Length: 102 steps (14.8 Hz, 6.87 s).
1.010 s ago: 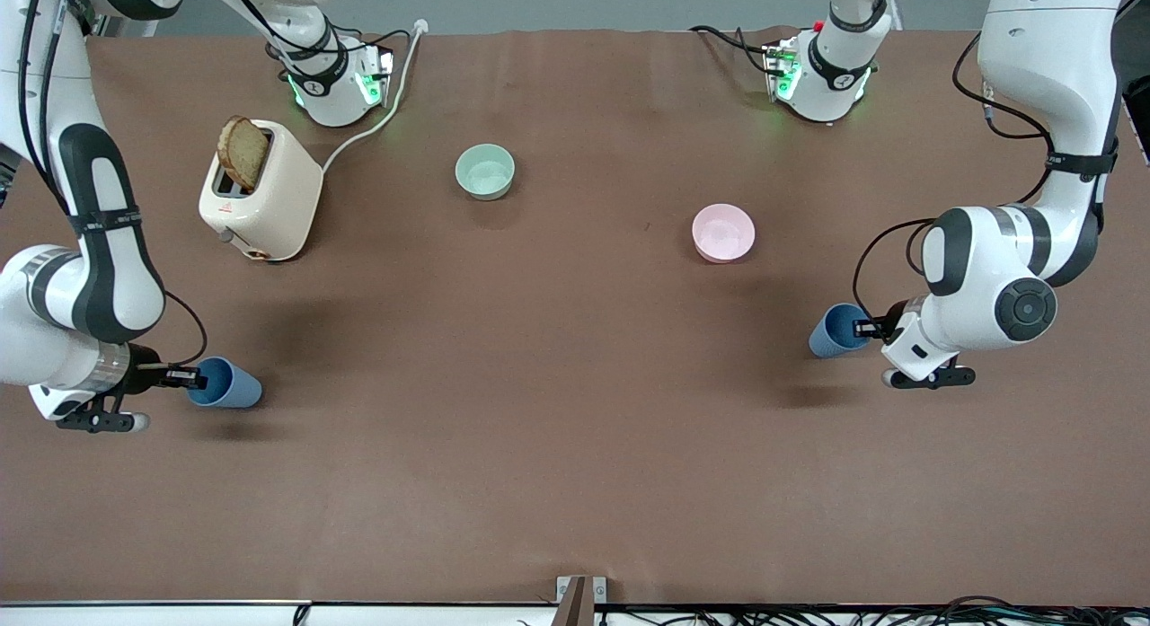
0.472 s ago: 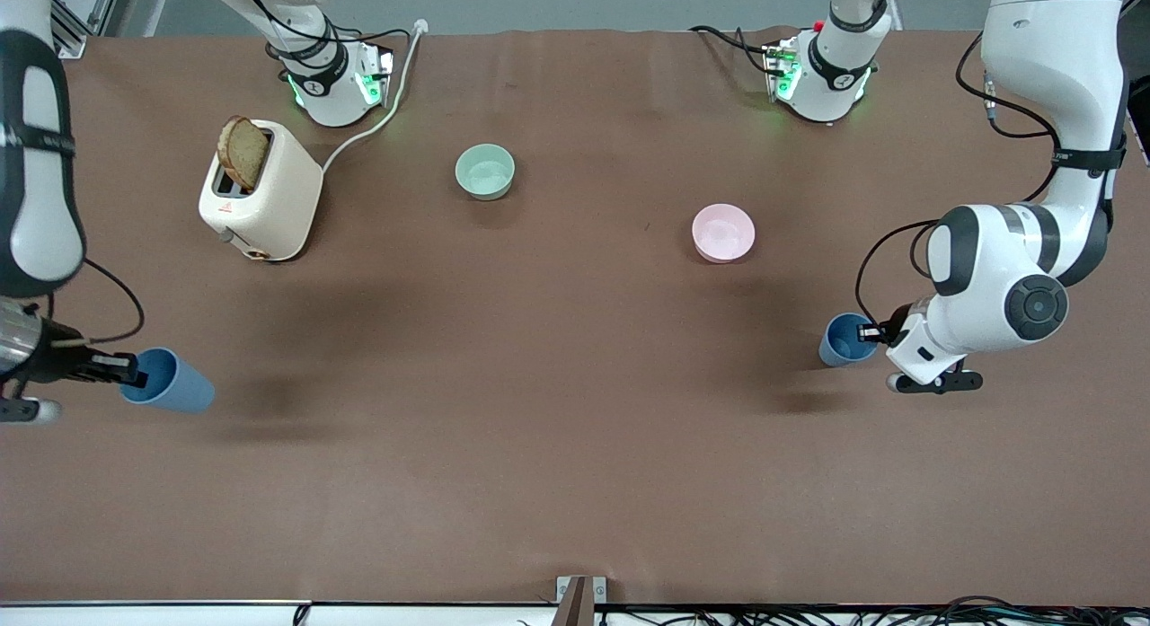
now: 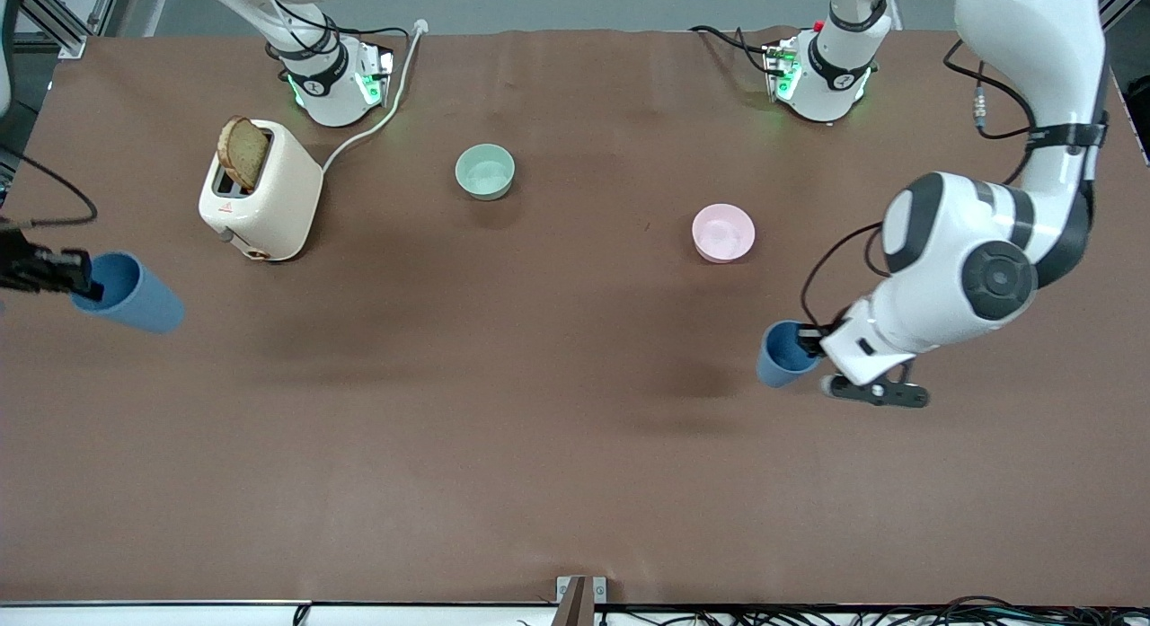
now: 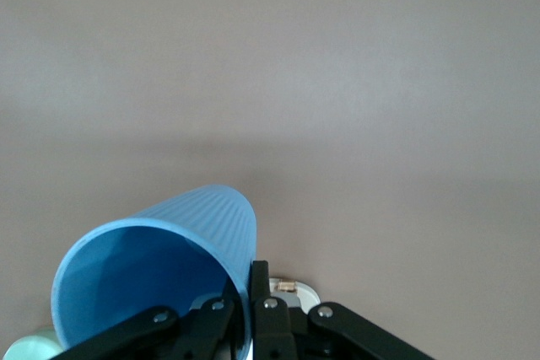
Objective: Stack blue cups with both arms
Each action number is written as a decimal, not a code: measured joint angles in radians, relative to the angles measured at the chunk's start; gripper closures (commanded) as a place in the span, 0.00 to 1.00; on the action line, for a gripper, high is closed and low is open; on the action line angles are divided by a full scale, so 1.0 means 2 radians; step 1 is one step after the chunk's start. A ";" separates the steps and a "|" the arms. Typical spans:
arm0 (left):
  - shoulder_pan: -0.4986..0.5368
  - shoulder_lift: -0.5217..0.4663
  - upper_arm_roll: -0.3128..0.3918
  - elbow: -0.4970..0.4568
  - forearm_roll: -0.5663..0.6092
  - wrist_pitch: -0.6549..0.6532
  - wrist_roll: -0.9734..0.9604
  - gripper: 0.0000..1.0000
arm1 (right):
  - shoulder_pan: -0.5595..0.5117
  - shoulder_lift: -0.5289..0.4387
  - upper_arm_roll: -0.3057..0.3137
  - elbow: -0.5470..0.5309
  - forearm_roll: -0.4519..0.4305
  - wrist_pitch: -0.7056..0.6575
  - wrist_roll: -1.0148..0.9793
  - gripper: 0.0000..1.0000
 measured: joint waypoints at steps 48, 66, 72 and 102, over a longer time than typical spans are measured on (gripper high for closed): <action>0.076 -0.038 0.012 0.121 0.026 -0.111 -0.030 0.00 | 0.300 0.037 0.006 -0.005 0.042 0.087 0.351 0.98; 0.023 -0.151 0.134 0.103 -0.003 -0.208 -0.004 0.00 | 0.430 0.150 0.004 -0.084 0.041 0.285 0.428 0.98; 0.030 -0.158 0.135 0.075 -0.003 -0.181 -0.004 0.00 | 0.432 0.170 0.004 -0.085 0.041 0.307 0.429 0.92; 0.049 -0.185 0.111 0.045 -0.003 -0.168 0.031 0.00 | 0.059 -0.047 -0.017 -0.022 -0.039 0.014 0.173 0.00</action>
